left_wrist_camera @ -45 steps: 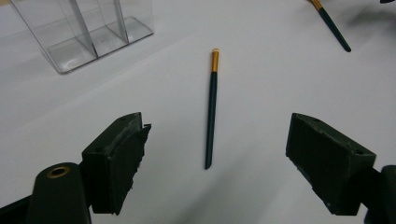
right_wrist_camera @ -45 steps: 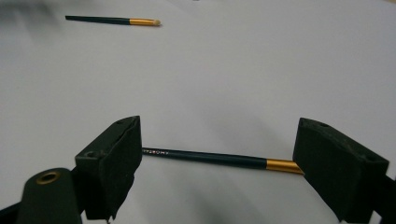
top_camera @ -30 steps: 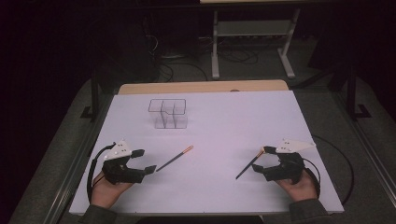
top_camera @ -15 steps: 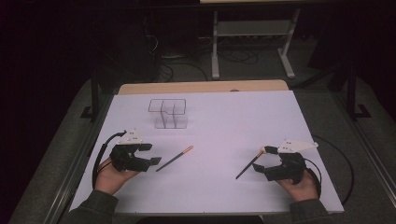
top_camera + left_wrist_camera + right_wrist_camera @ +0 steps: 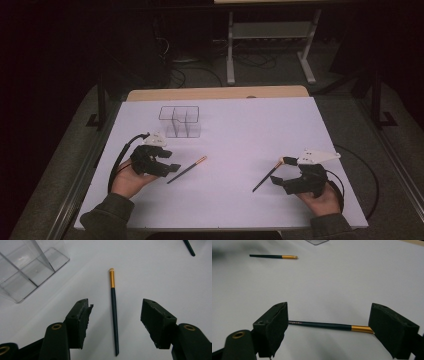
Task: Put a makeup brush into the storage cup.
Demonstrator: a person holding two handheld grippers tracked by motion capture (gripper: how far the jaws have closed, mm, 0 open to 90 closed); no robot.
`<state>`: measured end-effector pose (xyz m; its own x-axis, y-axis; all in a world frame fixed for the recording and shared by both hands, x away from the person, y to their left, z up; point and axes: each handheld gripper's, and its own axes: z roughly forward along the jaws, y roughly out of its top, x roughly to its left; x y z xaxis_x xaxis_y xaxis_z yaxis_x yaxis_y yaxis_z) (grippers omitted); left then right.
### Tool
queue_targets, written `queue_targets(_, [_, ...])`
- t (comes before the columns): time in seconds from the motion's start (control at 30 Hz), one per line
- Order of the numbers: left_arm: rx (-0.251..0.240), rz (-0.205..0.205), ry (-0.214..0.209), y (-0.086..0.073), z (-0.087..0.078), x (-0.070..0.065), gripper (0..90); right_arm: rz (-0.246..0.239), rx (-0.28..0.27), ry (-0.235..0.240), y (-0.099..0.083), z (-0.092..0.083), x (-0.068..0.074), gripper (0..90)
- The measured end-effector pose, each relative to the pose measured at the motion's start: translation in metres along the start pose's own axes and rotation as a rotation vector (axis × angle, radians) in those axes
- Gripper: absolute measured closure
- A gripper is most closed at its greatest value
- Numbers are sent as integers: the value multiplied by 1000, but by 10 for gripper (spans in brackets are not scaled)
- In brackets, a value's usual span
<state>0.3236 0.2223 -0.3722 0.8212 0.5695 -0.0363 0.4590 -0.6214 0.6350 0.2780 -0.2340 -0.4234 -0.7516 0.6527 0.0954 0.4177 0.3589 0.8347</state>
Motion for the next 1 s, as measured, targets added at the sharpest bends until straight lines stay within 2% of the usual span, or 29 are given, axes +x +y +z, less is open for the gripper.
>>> queue_targets(0.37, [60,25,-24,15,20,3,425,-1,1,-1,0,0,-1,152])
queue_targets(0.47, [63,12,-28,16,24,3,423,-2,-1,-1,0,0,-1,151])
queue_targets(0.63, [109,14,-34,22,34,4,433,-2,2,1,0,1,0,152])
queue_targets(0.73, [120,17,-41,23,37,4,451,-1,1,3,0,0,-1,152])
queue_targets(0.77, [149,27,-53,24,41,4,460,-1,1,4,0,0,-1,152])
queue_targets(0.83, [156,16,-59,24,47,3,468,-1,1,4,0,0,-1,151])
queue_targets(0.9, [178,35,-64,25,49,4,476,-2,1,6,0,1,-1,152])
queue_targets(0.93, [164,13,-65,25,51,3,480,-2,2,6,0,1,-1,152])
queue_targets(1.0, [172,19,-68,25,52,4,492,0,2,6,0,1,-1,152])
